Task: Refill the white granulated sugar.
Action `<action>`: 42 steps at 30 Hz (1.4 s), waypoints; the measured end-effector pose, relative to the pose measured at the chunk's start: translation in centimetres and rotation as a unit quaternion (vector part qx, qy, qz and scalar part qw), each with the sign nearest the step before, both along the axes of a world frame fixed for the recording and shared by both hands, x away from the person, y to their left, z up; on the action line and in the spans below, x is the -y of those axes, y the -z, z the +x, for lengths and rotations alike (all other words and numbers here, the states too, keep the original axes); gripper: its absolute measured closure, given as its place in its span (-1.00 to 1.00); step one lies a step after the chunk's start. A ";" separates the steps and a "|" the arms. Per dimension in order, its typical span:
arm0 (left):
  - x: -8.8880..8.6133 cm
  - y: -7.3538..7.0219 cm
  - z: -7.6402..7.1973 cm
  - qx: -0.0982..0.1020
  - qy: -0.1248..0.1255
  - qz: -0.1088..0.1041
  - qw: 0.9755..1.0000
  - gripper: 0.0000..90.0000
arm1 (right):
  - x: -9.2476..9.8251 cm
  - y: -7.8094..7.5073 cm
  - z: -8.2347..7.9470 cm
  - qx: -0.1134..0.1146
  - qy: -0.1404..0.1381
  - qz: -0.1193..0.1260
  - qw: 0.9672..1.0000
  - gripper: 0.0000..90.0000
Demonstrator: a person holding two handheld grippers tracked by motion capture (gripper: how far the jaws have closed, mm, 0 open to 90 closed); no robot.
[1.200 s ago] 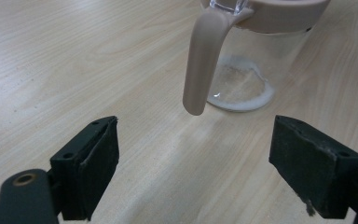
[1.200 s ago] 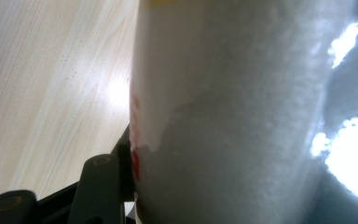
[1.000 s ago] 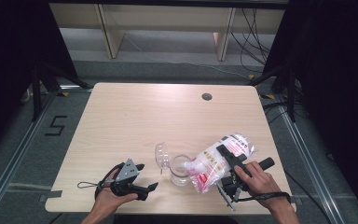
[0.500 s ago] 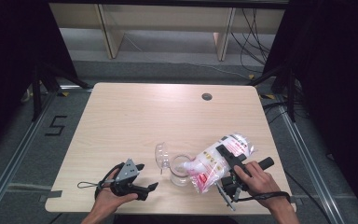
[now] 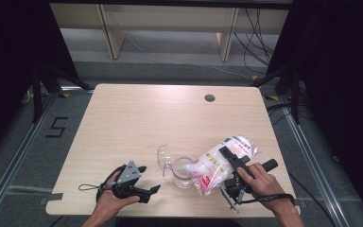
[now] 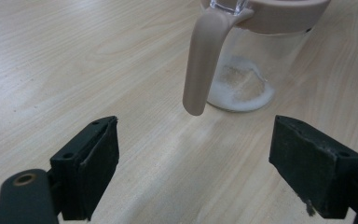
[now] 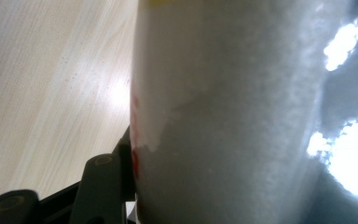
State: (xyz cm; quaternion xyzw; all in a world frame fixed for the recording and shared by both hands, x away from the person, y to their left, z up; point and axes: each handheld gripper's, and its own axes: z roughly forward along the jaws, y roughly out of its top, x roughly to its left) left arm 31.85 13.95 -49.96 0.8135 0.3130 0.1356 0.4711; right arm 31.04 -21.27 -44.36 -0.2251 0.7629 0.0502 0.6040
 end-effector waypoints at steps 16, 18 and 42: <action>0.0 0.0 0.0 0.001 0.001 0.000 1.000 -0.66 | 0.0 -0.4 0.2 0.014 -0.015 -0.018 1.000 0.08; 0.0 0.0 0.0 0.000 0.000 0.000 1.000 -0.66 | 0.0 -0.4 0.2 0.014 -0.015 -0.018 1.000 0.08; 0.0 0.0 0.0 0.000 0.001 0.000 1.000 -0.66 | -0.3 -0.6 0.1 0.023 -0.018 -0.039 0.999 0.09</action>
